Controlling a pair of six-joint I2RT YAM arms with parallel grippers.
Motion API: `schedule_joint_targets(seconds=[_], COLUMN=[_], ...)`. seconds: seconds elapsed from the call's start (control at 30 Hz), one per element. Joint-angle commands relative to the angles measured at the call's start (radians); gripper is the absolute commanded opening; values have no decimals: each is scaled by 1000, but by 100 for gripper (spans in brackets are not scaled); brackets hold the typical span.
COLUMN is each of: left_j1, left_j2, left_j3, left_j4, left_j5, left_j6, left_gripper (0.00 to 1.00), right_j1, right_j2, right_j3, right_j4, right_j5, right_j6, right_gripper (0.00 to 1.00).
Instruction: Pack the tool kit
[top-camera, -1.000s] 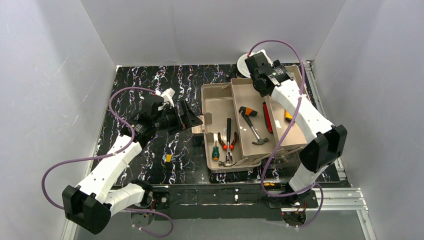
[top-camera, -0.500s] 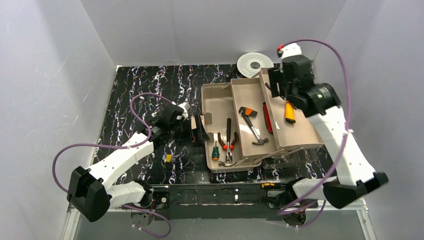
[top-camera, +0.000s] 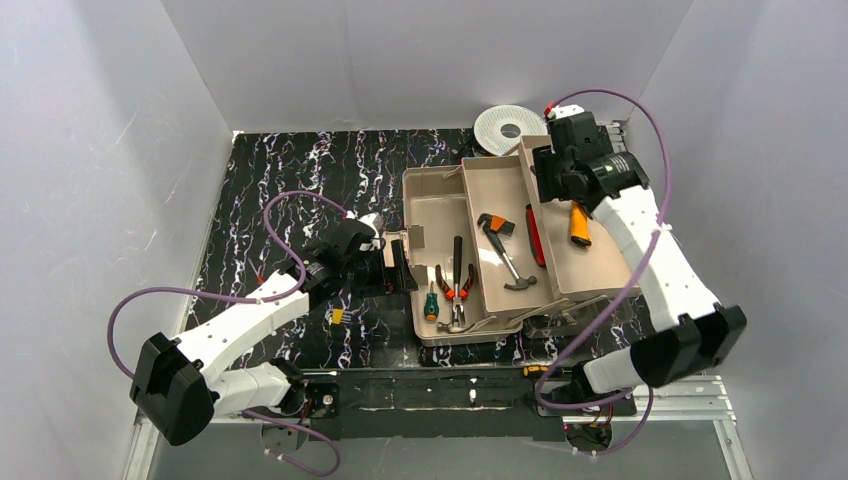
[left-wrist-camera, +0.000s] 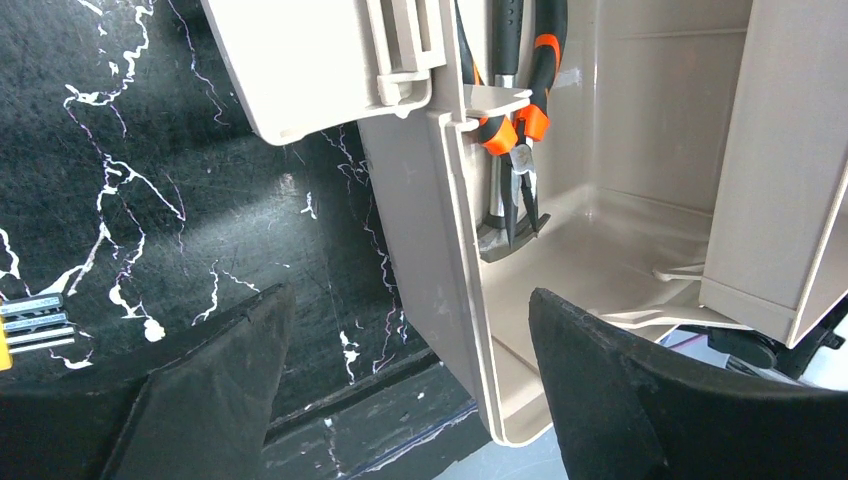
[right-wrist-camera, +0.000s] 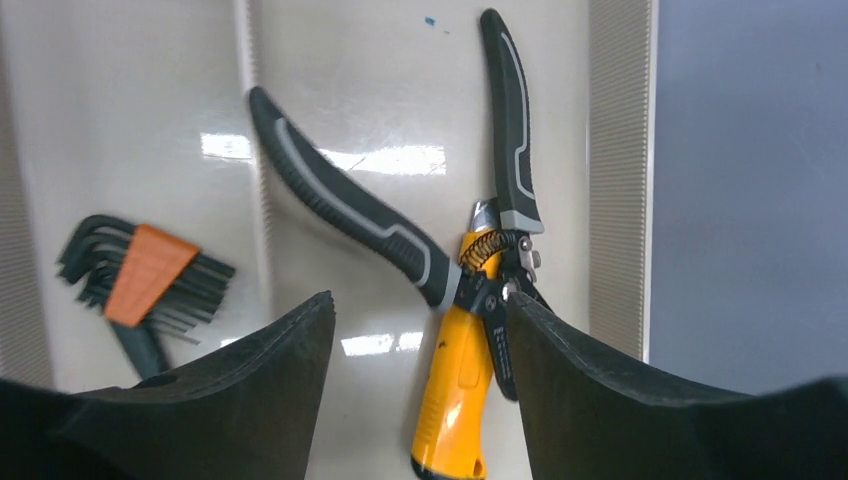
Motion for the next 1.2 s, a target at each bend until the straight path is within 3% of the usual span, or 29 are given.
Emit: schedule_joint_targets(seconds=[0.0, 0.23, 0.43, 0.57, 0.73, 1.17], left_j1=[-5, -5, -5, 1, 14, 41], left_j2=[-6, 14, 68, 93, 121, 110], left_j3=[-2, 3, 16, 20, 30, 3], left_j4=[-2, -1, 6, 19, 39, 101], left_j5=[-22, -41, -68, -83, -61, -17], left_j6=[21, 36, 42, 41, 45, 57], left_gripper=[85, 84, 82, 79, 73, 40], right_j1=[-53, -156, -167, -168, -168, -168], right_j2=[102, 289, 377, 262, 92, -73], right_j3=[72, 271, 409, 324, 206, -62], right_j4=[4, 9, -81, -34, -15, -113], right_j5=[48, 20, -48, -142, -152, -164], right_j6=[-1, 10, 10, 23, 50, 140], right_gripper=[70, 65, 64, 67, 69, 74])
